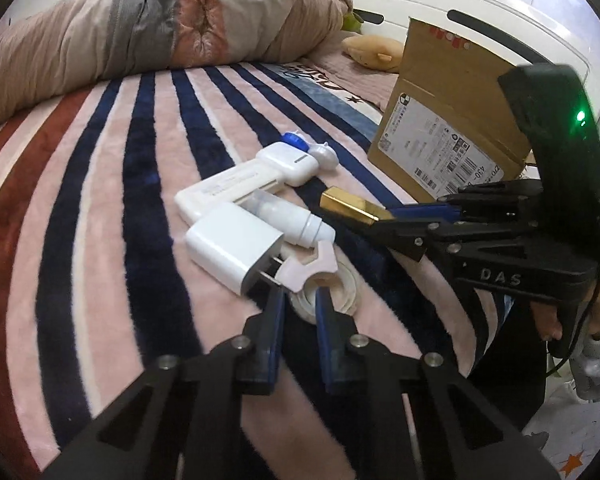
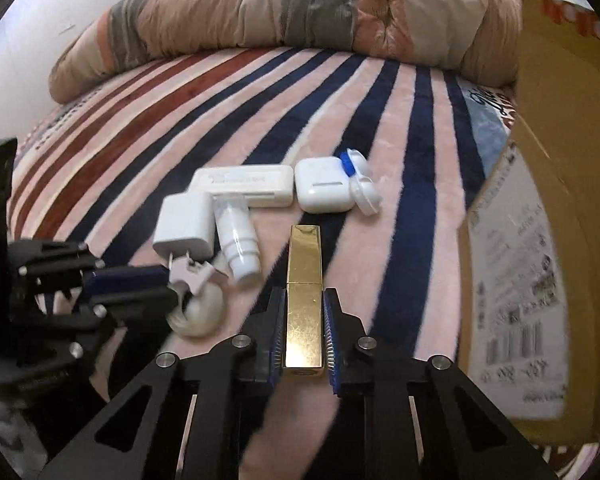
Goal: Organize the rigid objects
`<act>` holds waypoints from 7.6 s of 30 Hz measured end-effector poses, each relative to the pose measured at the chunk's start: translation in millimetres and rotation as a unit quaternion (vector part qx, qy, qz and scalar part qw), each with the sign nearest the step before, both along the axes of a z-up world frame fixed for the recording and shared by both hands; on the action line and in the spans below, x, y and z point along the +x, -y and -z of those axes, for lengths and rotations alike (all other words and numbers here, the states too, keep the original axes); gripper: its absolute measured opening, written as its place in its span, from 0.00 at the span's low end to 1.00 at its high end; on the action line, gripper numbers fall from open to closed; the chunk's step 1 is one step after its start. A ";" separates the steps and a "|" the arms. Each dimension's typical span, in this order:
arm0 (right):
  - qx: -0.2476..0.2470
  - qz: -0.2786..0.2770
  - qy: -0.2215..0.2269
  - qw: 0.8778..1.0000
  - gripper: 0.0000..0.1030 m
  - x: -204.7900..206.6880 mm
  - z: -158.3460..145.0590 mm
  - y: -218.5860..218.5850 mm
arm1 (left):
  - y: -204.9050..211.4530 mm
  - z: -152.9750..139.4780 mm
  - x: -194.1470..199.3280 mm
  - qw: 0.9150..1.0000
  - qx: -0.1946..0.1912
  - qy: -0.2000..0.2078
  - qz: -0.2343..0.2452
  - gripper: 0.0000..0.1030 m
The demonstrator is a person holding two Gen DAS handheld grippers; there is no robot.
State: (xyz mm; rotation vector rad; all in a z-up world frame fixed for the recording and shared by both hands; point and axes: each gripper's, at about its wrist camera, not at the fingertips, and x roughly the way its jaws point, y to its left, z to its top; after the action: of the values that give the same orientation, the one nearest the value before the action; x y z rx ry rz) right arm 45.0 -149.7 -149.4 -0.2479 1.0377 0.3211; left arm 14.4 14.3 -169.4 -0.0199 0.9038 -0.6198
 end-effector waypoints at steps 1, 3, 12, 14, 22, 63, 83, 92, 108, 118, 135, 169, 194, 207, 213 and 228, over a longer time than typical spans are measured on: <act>0.000 -0.001 -0.002 1.000 0.13 2.0 2.4 0.1 | 1.4 1.4 1.8 1.000 -0.007 -0.006 0.001 0.20; 0.002 -0.002 -0.004 1.000 0.13 5.6 7.2 -0.9 | 6.7 3.2 3.9 1.000 -0.017 -0.009 0.003 0.40; -0.017 -0.008 0.018 1.000 0.13 9.1 10.6 -8.3 | 37.1 10.0 1.0 0.998 0.045 0.026 -0.030 0.41; -0.016 -0.009 0.034 0.999 0.13 5.2 3.6 -8.5 | 34.7 9.0 0.3 0.998 0.047 0.028 -0.030 0.38; 0.038 -0.049 0.091 0.994 0.13 -19.3 -67.1 -20.2 | 22.4 2.1 -7.8 0.999 0.025 0.019 -0.017 0.37; 0.005 0.071 0.173 0.982 0.39 -64.8 -158.2 136.3 | 197.4 -193.3 62.7 0.973 0.057 0.072 0.213 0.64; 0.106 -0.143 0.017 0.984 0.42 7.7 2.7 -59.8 | -27.2 -128.4 50.2 0.996 0.052 0.067 -0.035 0.79; 0.062 -0.130 0.036 0.989 0.44 39.0 24.8 -69.7 | -52.4 -104.8 49.9 0.995 0.055 0.048 -0.070 0.79; 0.032 -0.116 0.037 0.992 0.52 37.7 21.6 -88.1 | -76.5 -86.6 44.6 0.993 0.052 0.028 -0.097 0.79; 0.068 -0.083 0.190 0.976 0.52 -26.8 -159.5 2.8 | -23.6 -52.2 47.8 0.999 0.008 -0.007 -0.034 0.78; 0.038 0.056 0.116 0.991 0.52 -2.9 -146.0 156.4 | 66.9 2.3 81.2 0.998 0.062 0.018 -0.007 0.59; 0.137 0.074 0.061 0.986 0.29 43.7 -11.2 18.5 | 227.0 -223.4 53.8 0.970 0.088 0.038 0.225 0.62; -0.006 0.095 0.026 0.995 0.31 128.4 20.5 13.0 | -23.2 -130.1 53.9 0.997 0.003 0.062 -0.046 0.83; 0.046 0.010 0.105 0.993 0.26 68.8 -47.9 -16.2 | -35.3 -86.1 61.4 0.996 -0.001 0.042 -0.074 0.83; 0.099 -0.039 0.186 0.977 0.26 -7.4 -156.4 -7.6 | -5.7 -36.4 87.2 0.996 0.059 0.063 -0.037 0.83; -0.011 0.102 0.085 0.991 0.26 -8.9 -136.5 141.8 | 45.7 2.1 97.4 0.989 0.120 0.028 0.078 0.37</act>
State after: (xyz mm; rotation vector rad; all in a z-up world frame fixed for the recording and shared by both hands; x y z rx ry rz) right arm 36.1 -291.5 -12.9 -0.1834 0.8900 0.1010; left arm 111.8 -31.4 -171.5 0.2856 0.9265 -0.6508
